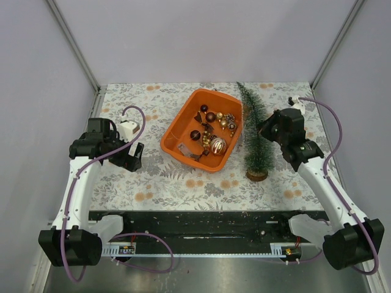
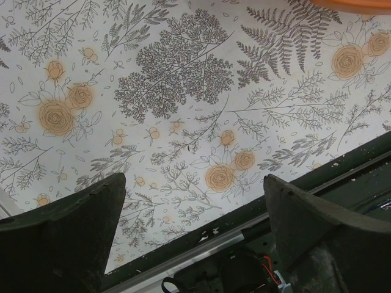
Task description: Decorate the small christmas tree
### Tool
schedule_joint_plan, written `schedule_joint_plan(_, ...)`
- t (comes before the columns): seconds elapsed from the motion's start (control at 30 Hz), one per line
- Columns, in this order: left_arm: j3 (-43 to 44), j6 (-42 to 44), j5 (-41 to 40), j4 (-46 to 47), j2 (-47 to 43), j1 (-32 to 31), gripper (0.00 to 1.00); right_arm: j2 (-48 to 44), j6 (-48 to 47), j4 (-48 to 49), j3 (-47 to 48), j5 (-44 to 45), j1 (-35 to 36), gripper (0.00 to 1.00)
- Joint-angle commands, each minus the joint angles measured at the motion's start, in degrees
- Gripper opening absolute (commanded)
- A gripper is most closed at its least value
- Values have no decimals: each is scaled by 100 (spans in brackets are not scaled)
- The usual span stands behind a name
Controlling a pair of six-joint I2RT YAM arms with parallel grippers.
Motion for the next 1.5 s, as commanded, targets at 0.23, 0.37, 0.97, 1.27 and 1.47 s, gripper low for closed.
schedule_joint_plan(0.23,152,-167,231,206,-37,9,99,-761,93,2776,-891,-207,439,0)
schedule_joint_plan(0.37,143,-123,178,189,-98,9,99,-778,-125,2840,-979,-119,659,0)
schedule_joint_plan(0.97,135,-500,117,460,33,-88,99,-3098,-460,2735,-2922,259,993,0)
schedule_joint_plan(1.27,1004,-1063,-85,874,999,-1019,99,-3722,-549,1759,-3045,-22,993,0)
schedule_joint_plan(1.47,1400,-1493,-647,1313,1693,-1573,99,-4240,-504,1223,-3142,-162,993,7)
